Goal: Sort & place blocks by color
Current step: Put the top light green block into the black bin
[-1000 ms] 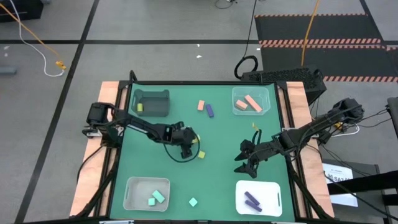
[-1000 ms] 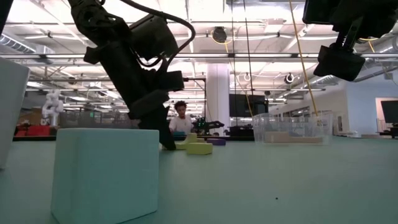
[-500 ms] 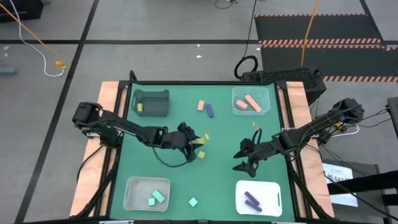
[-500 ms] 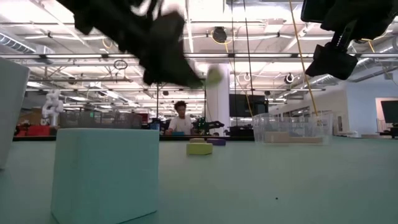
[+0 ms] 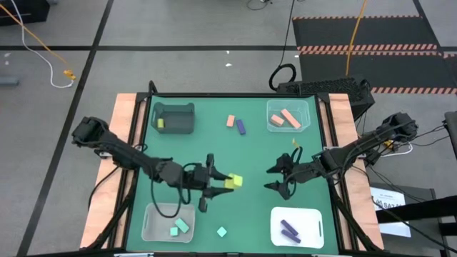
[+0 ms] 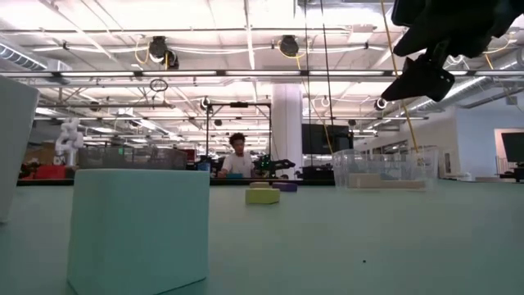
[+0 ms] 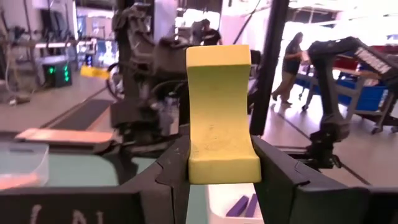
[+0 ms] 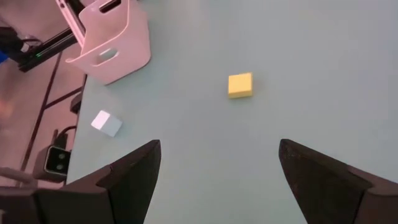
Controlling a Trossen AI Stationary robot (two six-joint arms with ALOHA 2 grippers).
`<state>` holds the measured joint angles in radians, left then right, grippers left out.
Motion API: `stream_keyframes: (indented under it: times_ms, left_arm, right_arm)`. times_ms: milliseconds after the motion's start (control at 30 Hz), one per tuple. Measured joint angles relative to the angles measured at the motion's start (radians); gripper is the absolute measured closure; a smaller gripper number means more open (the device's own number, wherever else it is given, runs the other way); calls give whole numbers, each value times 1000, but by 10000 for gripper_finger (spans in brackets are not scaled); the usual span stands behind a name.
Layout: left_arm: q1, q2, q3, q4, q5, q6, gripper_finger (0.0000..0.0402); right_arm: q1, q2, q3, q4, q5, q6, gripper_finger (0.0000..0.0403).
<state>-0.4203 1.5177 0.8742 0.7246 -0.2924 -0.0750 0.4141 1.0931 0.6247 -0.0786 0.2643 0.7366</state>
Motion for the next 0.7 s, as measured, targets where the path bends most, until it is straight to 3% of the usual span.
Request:
stream_keyframes:
  times_ms: [200, 367, 500, 700]
  left_arm:
    - [-23, 0, 0, -15, -41, 13, 269]
    - [-22, 0, 0, -132, -147, -59, 269]
    - [-11, -22, 0, -326, -219, -177, 269]
    - [66, -91, 1, -742, -304, -435, 269]
  right_arm:
    - [0, 0, 0, 0, 1, 9, 85]
    - [0, 0, 0, 0, 1, 14, 85]
    - [0, 0, 0, 0, 1, 12, 85]
    - [0, 0, 0, 0, 4, 11, 85]
